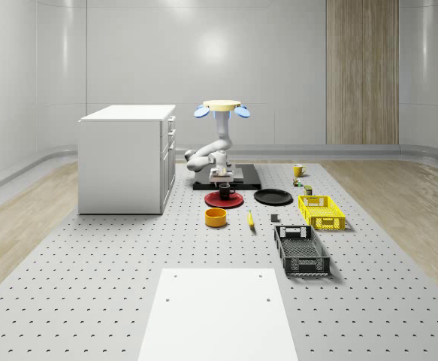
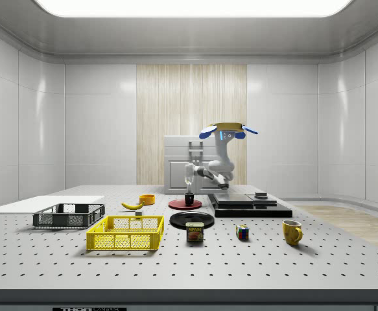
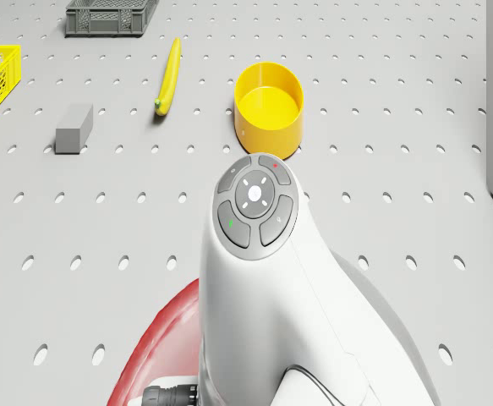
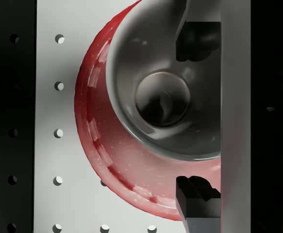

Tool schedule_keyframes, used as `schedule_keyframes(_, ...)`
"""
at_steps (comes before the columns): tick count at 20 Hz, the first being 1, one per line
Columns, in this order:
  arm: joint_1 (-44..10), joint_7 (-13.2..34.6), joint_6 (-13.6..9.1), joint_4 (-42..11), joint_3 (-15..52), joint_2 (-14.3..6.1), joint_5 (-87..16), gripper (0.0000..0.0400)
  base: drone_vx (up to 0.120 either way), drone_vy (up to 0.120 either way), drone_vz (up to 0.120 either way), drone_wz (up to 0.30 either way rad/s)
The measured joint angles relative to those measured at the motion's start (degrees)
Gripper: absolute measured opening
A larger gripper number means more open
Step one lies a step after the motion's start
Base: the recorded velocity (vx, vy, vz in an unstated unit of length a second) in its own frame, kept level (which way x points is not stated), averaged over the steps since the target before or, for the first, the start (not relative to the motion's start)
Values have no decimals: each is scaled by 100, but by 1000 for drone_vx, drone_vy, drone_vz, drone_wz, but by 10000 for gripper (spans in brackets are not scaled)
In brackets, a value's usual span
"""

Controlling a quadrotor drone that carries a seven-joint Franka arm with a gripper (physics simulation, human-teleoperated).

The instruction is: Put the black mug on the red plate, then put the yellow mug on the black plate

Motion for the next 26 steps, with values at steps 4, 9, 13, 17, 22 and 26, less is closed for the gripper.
schedule_keyframes(4,-210,207,-57,-1,319,-17,301,386,0,0,120,0)
schedule_keyframes(9,-361,354,12,12,535,-137,532,396,-40,80,120,0)
schedule_keyframes(13,-428,421,120,22,626,-268,650,399,-120,120,10,0)
schedule_keyframes(17,-472,469,244,31,684,-408,739,399,-120,120,0,0)
schedule_keyframes(22,-514,514,404,41,736,-583,833,400,-120,120,0,0)
schedule_keyframes(26,-541,544,529,48,770,-719,900,400,-120,120,0,0)
